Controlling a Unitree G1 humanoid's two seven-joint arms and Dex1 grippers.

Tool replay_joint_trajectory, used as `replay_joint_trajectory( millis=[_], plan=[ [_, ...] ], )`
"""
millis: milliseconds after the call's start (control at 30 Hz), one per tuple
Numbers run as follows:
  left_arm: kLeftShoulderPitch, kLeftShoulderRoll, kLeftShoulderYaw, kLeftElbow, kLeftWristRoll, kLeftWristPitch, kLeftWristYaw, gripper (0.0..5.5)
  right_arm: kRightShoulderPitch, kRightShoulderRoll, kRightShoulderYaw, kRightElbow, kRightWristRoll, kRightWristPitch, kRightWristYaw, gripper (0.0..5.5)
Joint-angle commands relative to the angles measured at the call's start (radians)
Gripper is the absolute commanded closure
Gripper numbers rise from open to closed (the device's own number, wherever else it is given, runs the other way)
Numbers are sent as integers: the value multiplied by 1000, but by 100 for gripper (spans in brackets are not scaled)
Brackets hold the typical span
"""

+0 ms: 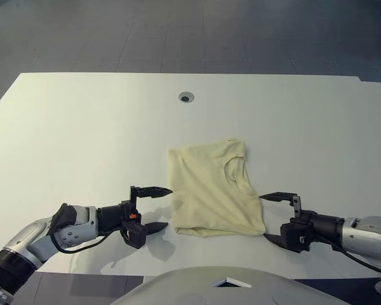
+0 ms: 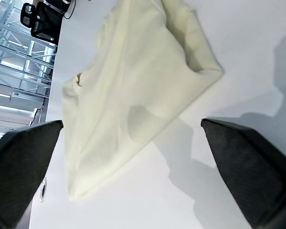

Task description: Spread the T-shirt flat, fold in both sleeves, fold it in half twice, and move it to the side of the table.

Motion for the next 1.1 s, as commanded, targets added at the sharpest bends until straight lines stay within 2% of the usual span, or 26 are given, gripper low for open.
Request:
replay_joint_trajectory(
  millis=[33, 333, 467, 1100],
  plan=[
    [-6, -47, 8, 45, 63, 1, -33, 10, -28, 24, 71, 61, -69, -24, -40, 11],
    [-34, -118, -4, 97, 115, -29, -62, 10, -88, 26, 175, 154, -120, -80, -102, 11],
    [-53, -136, -17, 121, 131, -44, -80, 10, -89, 10, 190, 163, -107, -110, -106, 80],
    [-107, -156, -77, 218, 175, -131, -143, 336, -99, -48, 236, 206, -56, -174, -99, 394]
  ],
)
